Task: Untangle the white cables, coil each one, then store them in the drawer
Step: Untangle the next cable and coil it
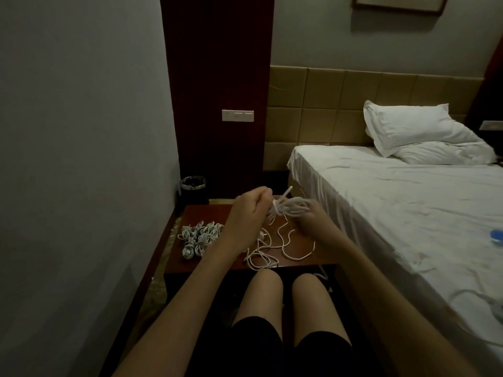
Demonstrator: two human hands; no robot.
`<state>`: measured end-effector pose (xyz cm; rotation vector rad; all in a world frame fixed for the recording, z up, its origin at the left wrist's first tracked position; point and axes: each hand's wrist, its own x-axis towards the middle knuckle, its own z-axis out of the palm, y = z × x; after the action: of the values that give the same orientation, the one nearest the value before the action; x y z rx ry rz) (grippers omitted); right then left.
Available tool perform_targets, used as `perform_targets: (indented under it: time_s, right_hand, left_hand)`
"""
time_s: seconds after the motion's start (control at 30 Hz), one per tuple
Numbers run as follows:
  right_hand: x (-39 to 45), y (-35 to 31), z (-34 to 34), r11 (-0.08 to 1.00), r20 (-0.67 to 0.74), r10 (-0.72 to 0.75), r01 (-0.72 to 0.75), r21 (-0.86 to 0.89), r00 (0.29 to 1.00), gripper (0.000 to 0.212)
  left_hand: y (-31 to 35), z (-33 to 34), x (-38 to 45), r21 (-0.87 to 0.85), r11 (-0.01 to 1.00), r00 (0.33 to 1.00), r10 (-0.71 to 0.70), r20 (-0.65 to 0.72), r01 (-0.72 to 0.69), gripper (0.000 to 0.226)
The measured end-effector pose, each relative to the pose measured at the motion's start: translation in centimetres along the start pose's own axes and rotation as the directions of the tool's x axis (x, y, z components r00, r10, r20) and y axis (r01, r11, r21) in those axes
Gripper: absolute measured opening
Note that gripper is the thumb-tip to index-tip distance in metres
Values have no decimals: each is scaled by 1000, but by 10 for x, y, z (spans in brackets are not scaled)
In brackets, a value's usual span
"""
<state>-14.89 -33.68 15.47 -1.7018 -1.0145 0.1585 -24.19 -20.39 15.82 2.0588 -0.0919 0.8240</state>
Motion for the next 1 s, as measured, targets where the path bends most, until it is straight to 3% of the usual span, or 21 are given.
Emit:
perform_targets:
  time_s: [0.1, 0.17, 0.23, 0.33, 0.43, 0.5, 0.6, 0.7, 0.83, 0.9, 1.0]
  right_hand:
    - [-15, 2, 32, 973, 34, 37, -28, -229, 999, 44]
    - [-26, -10, 43, 908, 126, 16, 38, -416, 992, 44]
    - [-33, -32, 41, 816, 215, -66, 177, -550, 974, 42]
    - [-24, -56, 14, 756, 164, -178, 241, -609, 970, 39]
    - [0, -62, -17, 845, 61, -135, 147, -514, 989, 36]
    - [7, -58, -29, 918, 25, -68, 72, -390, 997, 35]
    - [-7, -37, -18, 974, -21, 77, -79, -214, 997, 34]
    - [-21, -16, 20, 971, -75, 46, -63, -231, 996, 44]
    - [-38, -27, 32, 920, -55, -32, 8, -391, 998, 40]
    - [-45, -42, 24, 830, 35, -73, 80, -551, 997, 32]
    - [-40, -62, 8, 657, 136, -18, 114, -745, 991, 28]
  left_hand:
    - [-4, 0, 2, 7, 998, 992, -65, -112, 66, 17]
    - [-8, 0, 3, 124, 992, 991, -15, -134, 31, 17]
    - [-12, 0, 3, 289, 957, 998, 2, -69, 18, 24]
    - [-17, 0, 0, 409, 912, 998, 4, 68, -31, 38]
    - [-8, 4, -6, 279, 955, 983, 57, 175, -105, 45]
    - [4, 7, -7, 130, 985, 982, 88, 166, -110, 44]
    - [16, 10, -5, -97, 994, 997, 53, 48, -49, 25]
    - [14, 6, -3, -241, 970, 995, -61, -83, 39, 30]
    - [6, -1, -3, -43, 999, 998, -26, -56, 24, 26]
    - [2, -2, -3, 110, 994, 1000, -28, 11, 27, 34]
    - [1, 4, -6, 395, 917, 991, 1, 132, -54, 43]
